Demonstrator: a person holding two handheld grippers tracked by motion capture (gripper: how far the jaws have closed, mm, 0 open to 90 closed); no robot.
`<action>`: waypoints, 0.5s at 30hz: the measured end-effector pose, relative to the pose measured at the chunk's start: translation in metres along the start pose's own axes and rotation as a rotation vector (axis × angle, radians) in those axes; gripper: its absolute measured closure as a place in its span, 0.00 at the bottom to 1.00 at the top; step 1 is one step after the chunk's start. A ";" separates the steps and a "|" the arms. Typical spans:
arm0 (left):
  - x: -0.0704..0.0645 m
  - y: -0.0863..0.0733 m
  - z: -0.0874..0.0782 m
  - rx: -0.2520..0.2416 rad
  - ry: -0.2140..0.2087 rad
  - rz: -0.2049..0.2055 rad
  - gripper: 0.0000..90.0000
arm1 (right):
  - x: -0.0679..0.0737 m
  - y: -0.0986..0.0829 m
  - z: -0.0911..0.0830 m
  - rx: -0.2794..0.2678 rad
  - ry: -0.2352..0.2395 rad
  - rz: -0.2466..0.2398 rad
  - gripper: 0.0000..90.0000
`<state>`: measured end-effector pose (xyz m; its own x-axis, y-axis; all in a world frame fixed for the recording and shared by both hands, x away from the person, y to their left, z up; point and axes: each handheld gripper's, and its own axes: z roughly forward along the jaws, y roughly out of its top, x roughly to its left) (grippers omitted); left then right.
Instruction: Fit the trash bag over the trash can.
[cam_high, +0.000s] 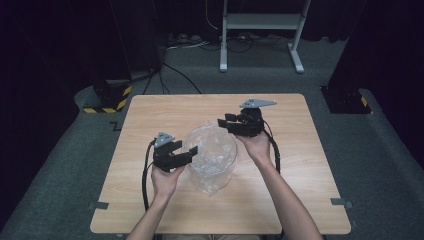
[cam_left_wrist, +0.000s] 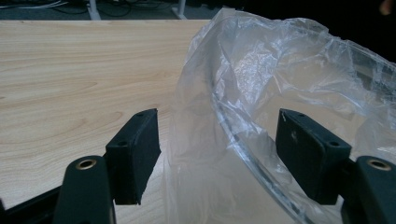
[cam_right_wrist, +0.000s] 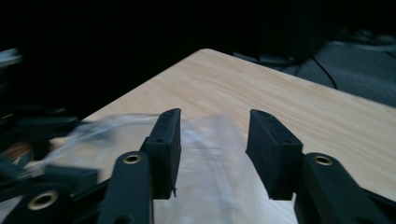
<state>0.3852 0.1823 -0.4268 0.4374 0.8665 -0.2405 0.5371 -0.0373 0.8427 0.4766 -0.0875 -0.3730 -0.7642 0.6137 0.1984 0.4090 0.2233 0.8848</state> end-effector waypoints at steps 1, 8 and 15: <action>0.000 0.000 0.000 0.000 0.001 0.000 0.34 | 0.008 0.001 -0.001 0.000 0.018 -0.029 0.59; 0.001 0.000 0.000 0.007 0.001 -0.002 0.33 | 0.041 0.000 0.013 0.137 0.116 -0.169 0.58; 0.002 0.001 0.001 0.014 -0.013 -0.014 0.34 | 0.042 -0.006 0.034 0.293 0.038 -0.200 0.58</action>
<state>0.3870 0.1839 -0.4268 0.4394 0.8603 -0.2585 0.5529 -0.0323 0.8326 0.4593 -0.0372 -0.3846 -0.8595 0.5083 0.0538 0.3706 0.5472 0.7505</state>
